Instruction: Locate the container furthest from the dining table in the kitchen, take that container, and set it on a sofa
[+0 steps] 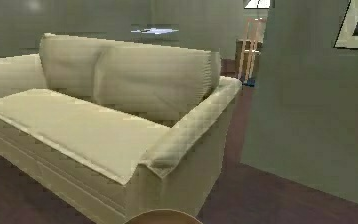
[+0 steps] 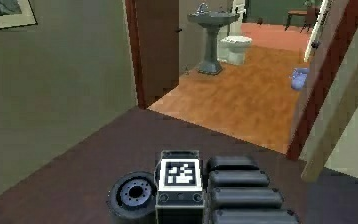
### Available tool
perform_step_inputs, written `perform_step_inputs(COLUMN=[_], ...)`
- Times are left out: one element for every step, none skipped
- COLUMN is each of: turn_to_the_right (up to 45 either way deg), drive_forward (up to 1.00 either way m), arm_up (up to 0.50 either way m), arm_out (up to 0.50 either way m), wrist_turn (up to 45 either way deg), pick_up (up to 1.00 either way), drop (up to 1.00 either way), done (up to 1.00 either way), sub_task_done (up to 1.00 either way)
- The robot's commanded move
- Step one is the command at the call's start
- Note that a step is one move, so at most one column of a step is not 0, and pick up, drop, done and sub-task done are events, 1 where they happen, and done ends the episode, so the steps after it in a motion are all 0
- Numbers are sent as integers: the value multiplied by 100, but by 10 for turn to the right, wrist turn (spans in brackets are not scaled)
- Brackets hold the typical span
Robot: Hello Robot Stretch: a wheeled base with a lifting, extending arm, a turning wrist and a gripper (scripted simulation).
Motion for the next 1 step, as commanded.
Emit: perform_step_inputs(turn_to_the_right=[-450], drive_forward=[0], arm_up=[0], arm_out=[0], wrist_turn=[0], pick_up=[0], drop=[0], done=[0], sub_task_done=[0])
